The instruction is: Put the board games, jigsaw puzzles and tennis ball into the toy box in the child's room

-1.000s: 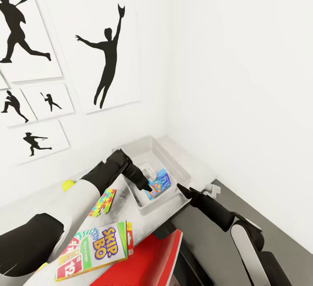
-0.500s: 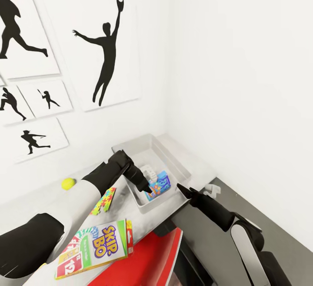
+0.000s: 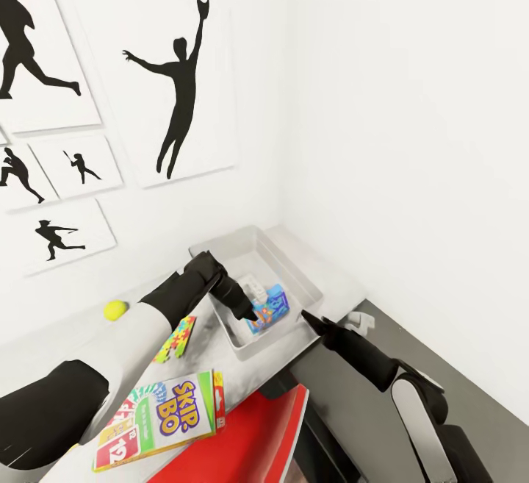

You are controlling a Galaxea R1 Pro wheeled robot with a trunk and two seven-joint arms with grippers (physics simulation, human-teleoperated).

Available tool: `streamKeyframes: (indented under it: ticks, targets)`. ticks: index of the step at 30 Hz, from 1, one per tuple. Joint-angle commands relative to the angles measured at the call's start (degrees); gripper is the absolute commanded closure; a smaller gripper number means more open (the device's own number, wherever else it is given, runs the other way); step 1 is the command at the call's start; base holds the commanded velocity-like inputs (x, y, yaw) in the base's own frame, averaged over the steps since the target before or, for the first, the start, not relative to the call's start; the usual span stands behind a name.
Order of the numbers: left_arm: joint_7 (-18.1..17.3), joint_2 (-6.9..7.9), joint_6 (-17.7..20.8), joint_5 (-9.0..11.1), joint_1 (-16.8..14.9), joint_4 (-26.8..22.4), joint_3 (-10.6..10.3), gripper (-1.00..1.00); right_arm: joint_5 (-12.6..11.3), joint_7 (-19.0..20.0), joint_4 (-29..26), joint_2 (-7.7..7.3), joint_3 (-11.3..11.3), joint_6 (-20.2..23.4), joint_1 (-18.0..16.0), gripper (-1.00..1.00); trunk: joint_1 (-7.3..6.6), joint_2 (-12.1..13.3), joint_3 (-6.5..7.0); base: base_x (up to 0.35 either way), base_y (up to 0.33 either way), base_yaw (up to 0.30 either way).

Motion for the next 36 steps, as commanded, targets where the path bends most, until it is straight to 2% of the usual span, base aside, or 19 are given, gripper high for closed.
streamKeyframes:
  ticks: [1, 3, 7, 14, 19, 36]
  targets:
    - [-0.1, -0.02, 0.4, -0.4, 0.0, -0.1, 0.0, 1.00, -0.3, 0.0, 0.3, -0.03, -0.3, 0.3, 0.0, -1.00, 0.02, -0.1, -0.09, 0.000, 0.000, 0.000]
    - [0.6, 0.03, 0.4, -0.5, -0.1, -0.1, 0.0, 1.00, -0.3, -0.3, 0.5, 0.08, -0.6, 0.2, 0.0, -1.00, 0.02, -0.1, -0.09, 0.000, 0.000, 0.000]
    - [1.9, 0.39, 0.3, -0.5, -0.2, 0.0, 0.0, 1.00, -0.7, -0.5, 1.2, -1.13, -0.9, 0.2, 0.0, -1.00, 0.02, -0.1, -0.09, 0.000, 0.000, 0.000]
    - [2.6, -0.06, -0.2, -0.8, -0.4, -0.1, 0.0, 1.00, -0.6, -0.6, 1.4, -0.63, -1.8, 0.2, -0.1, -1.00, 0.02, -0.1, -0.09, 0.000, 0.000, 0.000]
    - [3.2, -0.23, -0.1, -0.8, -0.4, -0.1, 0.0, 1.00, -0.9, -0.5, 2.3, -1.59, -1.8, 0.1, -0.1, -1.00, 0.02, -0.1, -0.09, 0.000, 0.000, 0.000]
    - [3.5, -0.19, -0.1, -0.8, -0.4, -0.1, -0.1, 1.00, -0.9, -0.6, 2.4, -1.79, -1.7, 0.1, -0.1, -1.00, 0.02, -0.1, -0.09, 0.000, 0.000, 0.000]
